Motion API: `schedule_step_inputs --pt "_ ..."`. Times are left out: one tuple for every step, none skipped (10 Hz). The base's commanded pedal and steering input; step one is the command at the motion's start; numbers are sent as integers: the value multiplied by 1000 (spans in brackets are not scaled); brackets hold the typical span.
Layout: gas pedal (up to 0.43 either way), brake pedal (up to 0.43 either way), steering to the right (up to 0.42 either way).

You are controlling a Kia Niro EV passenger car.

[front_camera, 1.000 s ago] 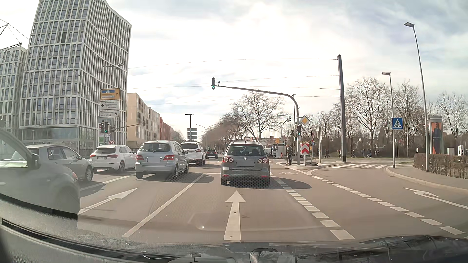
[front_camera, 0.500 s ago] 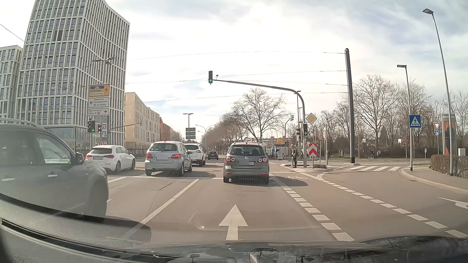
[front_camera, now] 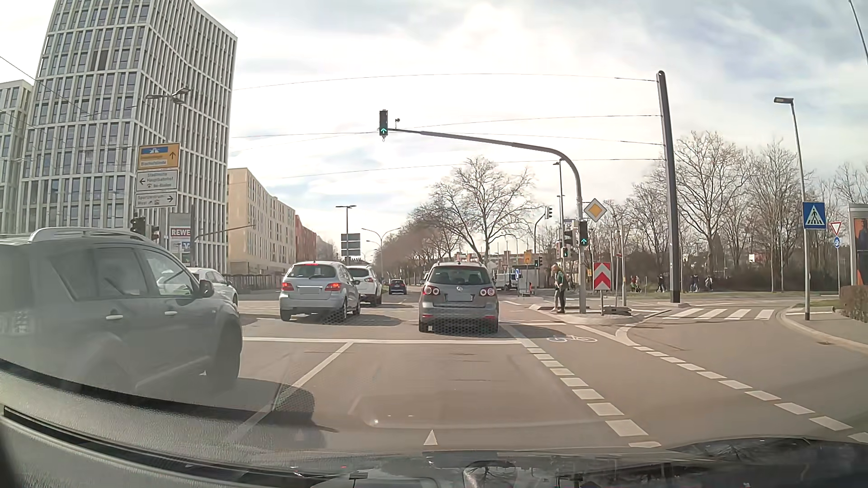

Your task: Follow the waypoints while adhering to traffic rules and regulations

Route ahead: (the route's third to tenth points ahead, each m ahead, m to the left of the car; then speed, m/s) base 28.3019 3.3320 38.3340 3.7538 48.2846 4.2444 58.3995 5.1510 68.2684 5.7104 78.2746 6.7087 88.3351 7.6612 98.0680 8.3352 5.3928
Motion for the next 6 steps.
schedule_step_inputs --pt "240 0 -4" --pt "240 0 -4" --pt "240 0 -4" --pt "228 0 -3" --pt "197 0 -2" --pt "197 0 -1"
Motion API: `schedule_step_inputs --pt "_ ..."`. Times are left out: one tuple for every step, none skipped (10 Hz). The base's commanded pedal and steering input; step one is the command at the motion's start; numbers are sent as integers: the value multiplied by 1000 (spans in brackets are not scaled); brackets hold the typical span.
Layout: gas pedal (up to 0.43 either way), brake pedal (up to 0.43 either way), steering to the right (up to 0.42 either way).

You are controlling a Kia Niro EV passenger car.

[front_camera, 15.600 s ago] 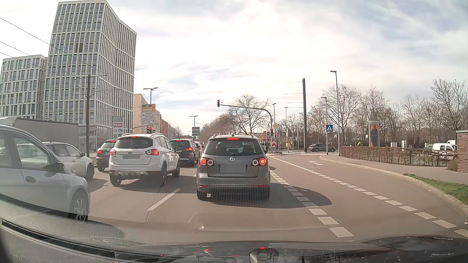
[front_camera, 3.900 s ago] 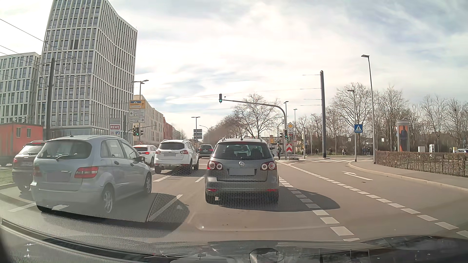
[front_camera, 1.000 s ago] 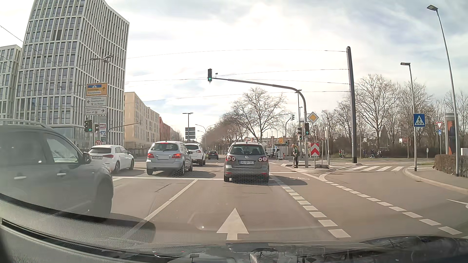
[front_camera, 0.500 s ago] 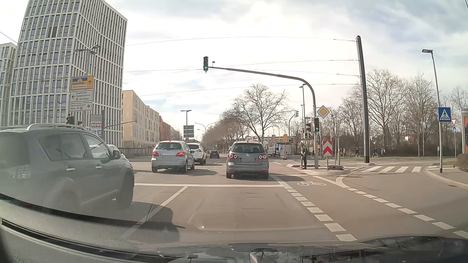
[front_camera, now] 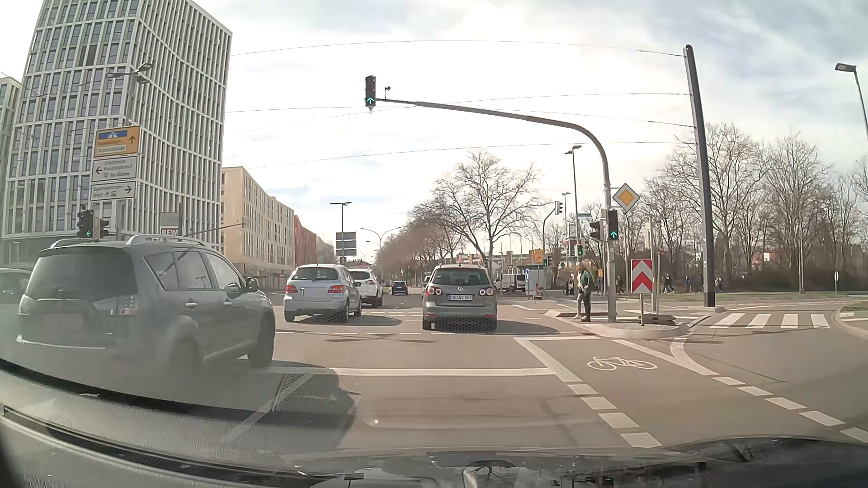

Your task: Follow the waypoints while adhering to traffic rules and regulations

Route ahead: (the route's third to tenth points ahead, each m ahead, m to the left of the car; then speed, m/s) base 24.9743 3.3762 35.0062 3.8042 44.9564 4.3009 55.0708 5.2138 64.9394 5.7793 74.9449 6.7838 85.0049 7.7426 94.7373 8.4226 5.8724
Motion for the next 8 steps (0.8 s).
schedule_step_inputs --pt "197 0 -2" --pt "197 0 -1" --pt "197 0 -1" --pt "197 0 -2" --pt "197 0 -2" --pt "197 0 -2" --pt "197 0 -2" --pt "197 0 -2"
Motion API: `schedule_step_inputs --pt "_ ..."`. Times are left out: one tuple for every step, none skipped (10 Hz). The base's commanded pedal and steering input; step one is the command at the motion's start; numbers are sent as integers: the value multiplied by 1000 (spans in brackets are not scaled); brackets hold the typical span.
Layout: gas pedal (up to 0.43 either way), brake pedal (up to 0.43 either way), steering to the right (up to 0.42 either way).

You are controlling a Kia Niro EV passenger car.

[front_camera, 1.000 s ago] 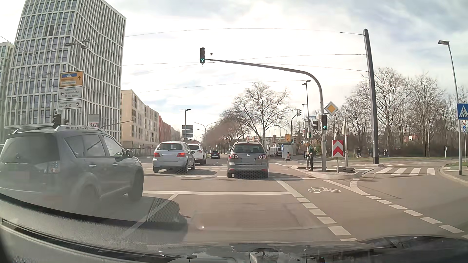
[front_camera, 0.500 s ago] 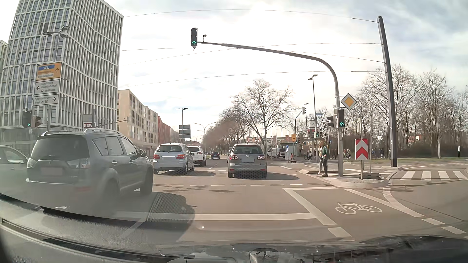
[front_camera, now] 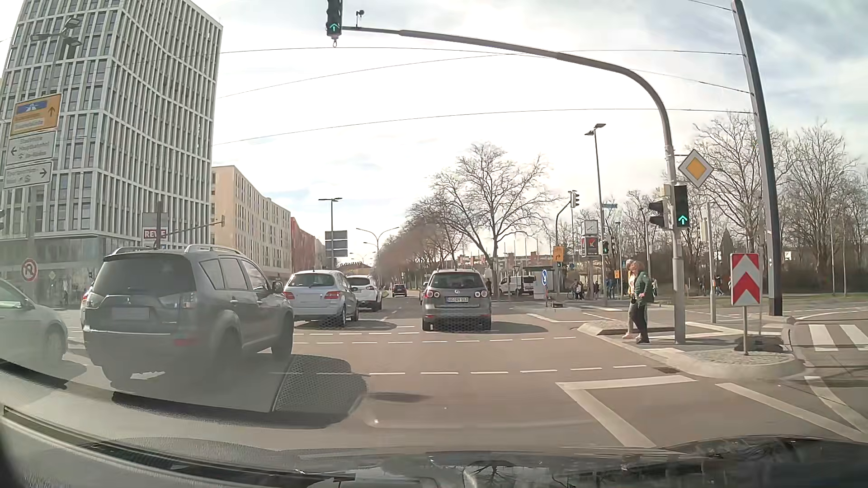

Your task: Follow the waypoints while adhering to traffic rules and regulations

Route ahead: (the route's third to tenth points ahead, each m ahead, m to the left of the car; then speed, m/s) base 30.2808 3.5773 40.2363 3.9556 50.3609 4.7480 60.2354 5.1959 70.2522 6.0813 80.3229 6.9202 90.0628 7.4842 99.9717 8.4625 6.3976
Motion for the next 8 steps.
schedule_step_inputs --pt "197 0 -3" --pt "197 0 -3" --pt "197 0 -3" --pt "197 0 -3" --pt "197 0 -3" --pt "197 0 -3" --pt "197 0 -3" --pt "197 0 -3"
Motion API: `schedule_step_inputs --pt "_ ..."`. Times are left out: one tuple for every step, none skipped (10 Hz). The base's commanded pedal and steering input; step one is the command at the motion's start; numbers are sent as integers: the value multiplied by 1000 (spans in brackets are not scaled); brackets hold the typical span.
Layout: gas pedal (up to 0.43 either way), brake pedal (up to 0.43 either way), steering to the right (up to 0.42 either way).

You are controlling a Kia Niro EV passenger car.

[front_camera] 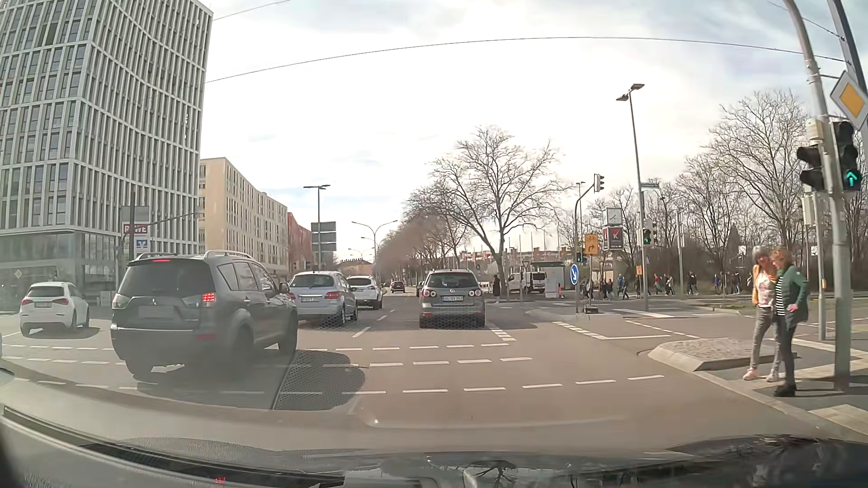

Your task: Follow the waypoints while adhering to traffic rules and regulations

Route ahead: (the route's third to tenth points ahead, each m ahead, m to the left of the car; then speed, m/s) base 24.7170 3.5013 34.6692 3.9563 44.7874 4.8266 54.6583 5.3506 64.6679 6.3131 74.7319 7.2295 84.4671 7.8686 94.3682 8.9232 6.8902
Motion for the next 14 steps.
schedule_step_inputs --pt "197 0 -3" --pt "197 0 -3" --pt "197 0 -3" --pt "197 0 -3" --pt "197 0 -3" --pt "197 0 -3" --pt "197 0 -3" --pt "197 0 -3" --pt "197 0 -5" --pt "197 0 -10" --pt "197 0 -12" --pt "197 0 -13" --pt "197 0 -14" --pt "197 0 -13"
